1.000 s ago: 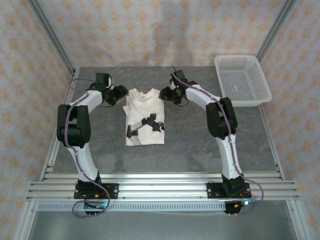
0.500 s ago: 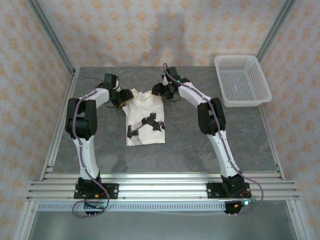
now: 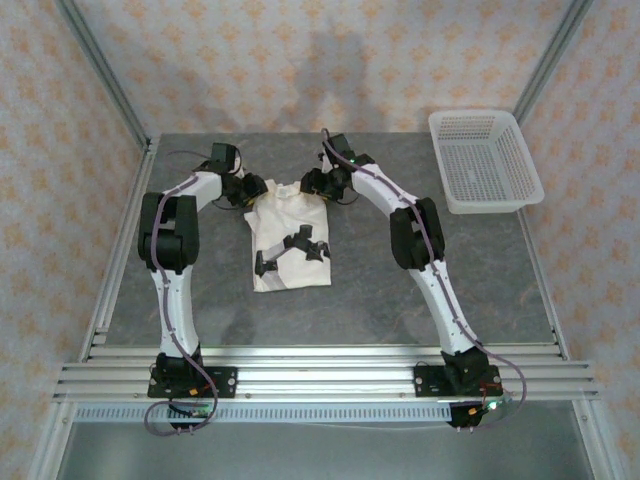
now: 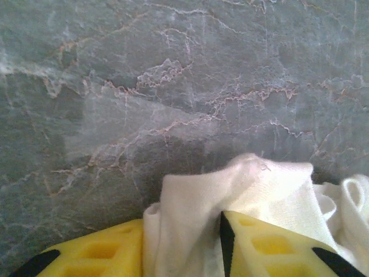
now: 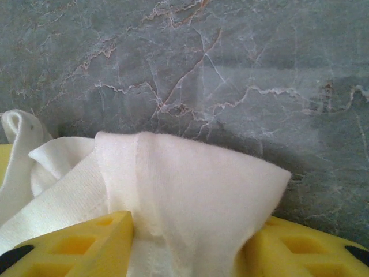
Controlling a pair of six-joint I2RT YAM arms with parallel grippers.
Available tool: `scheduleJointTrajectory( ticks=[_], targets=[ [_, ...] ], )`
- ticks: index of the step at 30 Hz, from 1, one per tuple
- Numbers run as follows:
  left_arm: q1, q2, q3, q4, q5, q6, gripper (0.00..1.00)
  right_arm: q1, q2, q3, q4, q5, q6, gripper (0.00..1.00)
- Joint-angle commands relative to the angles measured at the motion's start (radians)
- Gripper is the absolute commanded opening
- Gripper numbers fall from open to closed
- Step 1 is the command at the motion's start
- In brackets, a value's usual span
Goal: Fold the inside-out t-shirt
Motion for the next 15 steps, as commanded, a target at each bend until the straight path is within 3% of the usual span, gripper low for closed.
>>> scheduleJointTrajectory(
  ticks=[1,4,8,11,13,15],
  targets=[
    [-0.015,0.031,0.003,0.052,0.073,-0.029,0.25,0.007,0.003,0.032,-0.043,-0.01,-0.022,0.52],
    [-0.018,0.029,0.014,0.029,0.036,-0.016,0.0,0.005,-0.023,0.045,-0.07,0.013,-0.025,0.53],
    [-0.017,0.032,0.03,0.0,0.023,0.015,0.0,-0.006,-0.143,-0.036,-0.059,0.091,-0.045,0.57],
    [-0.017,0.028,0.028,-0.003,0.028,0.028,0.0,-0.034,-0.235,-0.21,0.055,0.149,-0.011,0.67],
    [-0.017,0.027,0.023,0.009,0.029,0.026,0.0,-0.053,-0.259,-0.307,0.146,0.156,0.01,0.71],
    [-0.017,0.033,0.029,0.007,0.031,0.026,0.0,-0.059,-0.231,-0.298,0.149,0.135,0.002,0.71]
  ],
)
